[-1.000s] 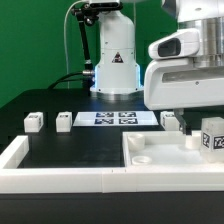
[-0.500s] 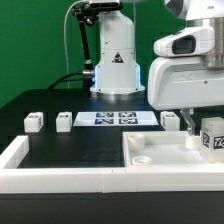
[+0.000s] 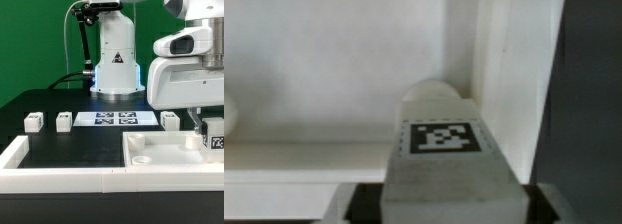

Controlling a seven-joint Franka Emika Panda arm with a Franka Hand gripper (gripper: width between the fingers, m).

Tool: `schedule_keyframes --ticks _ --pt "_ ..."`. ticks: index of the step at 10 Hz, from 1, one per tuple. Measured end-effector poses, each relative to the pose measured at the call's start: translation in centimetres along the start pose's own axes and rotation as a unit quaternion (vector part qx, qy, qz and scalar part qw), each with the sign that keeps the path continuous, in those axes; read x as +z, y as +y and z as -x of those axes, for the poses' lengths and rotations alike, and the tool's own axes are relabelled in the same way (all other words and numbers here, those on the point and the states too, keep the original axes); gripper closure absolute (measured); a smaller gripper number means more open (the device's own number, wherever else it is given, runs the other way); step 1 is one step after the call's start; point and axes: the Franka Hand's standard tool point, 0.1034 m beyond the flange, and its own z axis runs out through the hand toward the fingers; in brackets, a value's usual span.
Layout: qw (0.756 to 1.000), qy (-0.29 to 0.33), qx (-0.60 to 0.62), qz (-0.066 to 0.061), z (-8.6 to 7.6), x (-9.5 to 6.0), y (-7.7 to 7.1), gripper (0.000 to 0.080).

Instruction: Assemble square table

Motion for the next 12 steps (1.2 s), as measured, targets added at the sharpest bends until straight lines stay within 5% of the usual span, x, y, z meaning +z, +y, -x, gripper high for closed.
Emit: schedule_keyframes --ticks 3,6,8,12 --pt "0.990 0.007 0.137 -0.002 0.04 0.02 0.07 0.0509" --pt "0.948 0.018 0.318 0.000 0.21 -0.02 0.07 0.0508" --pt "0.902 0.022 0.431 -0.009 0.28 -0.05 0.19 0.0508" --pt "0.799 -0.019 0.602 -0.001 0.47 -0.04 0.30 0.0508"
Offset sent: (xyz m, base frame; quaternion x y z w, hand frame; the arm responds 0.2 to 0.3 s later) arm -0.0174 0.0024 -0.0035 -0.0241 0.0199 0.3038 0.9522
